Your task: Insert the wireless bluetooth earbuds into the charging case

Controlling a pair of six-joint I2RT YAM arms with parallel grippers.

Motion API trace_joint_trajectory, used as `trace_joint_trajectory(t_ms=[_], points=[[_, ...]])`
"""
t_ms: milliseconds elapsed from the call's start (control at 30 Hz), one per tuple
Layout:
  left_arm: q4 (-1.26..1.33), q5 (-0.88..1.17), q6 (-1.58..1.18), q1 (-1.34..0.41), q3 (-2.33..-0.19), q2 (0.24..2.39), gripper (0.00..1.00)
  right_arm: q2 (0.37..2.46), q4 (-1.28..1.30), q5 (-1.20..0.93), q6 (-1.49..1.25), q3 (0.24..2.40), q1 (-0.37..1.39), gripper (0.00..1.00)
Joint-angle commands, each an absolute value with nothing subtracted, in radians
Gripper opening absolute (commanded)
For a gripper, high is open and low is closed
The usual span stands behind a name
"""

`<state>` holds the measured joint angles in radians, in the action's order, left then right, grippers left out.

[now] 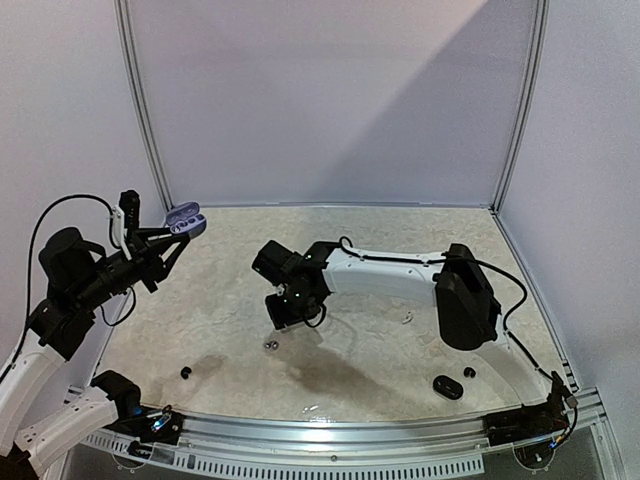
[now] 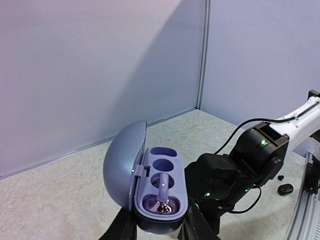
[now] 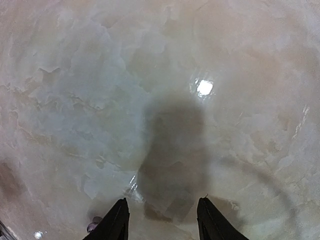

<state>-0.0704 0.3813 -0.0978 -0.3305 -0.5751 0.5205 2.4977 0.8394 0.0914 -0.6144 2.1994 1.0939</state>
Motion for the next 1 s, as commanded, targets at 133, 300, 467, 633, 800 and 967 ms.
trace_joint_trajectory(t_ms=[133,300,467,633,800,967], points=[[-0.071,0.382,-0.104,-0.319,-0.555,0.513,0.0,2.557,0.894,0.068,-0.596,2.269,1.141,0.42],[-0.07,0.383,-0.108,-0.32,-0.554,0.514,0.0,2.572,0.912,0.039,-0.602,2.264,1.144,0.33],[-0.077,0.383,-0.105,-0.321,-0.554,0.507,0.0,2.573,0.904,0.021,-0.592,2.262,1.154,0.26],[-0.087,0.381,-0.097,-0.321,-0.554,0.502,0.0,2.573,0.901,0.011,-0.572,2.257,1.169,0.2],[-0.1,0.38,-0.091,-0.321,-0.554,0.497,0.0,2.554,0.898,0.012,-0.564,2.227,1.179,0.19],[-0.097,0.378,-0.088,-0.319,-0.548,0.497,0.0,2.537,0.902,0.013,-0.54,2.215,1.195,0.19]])
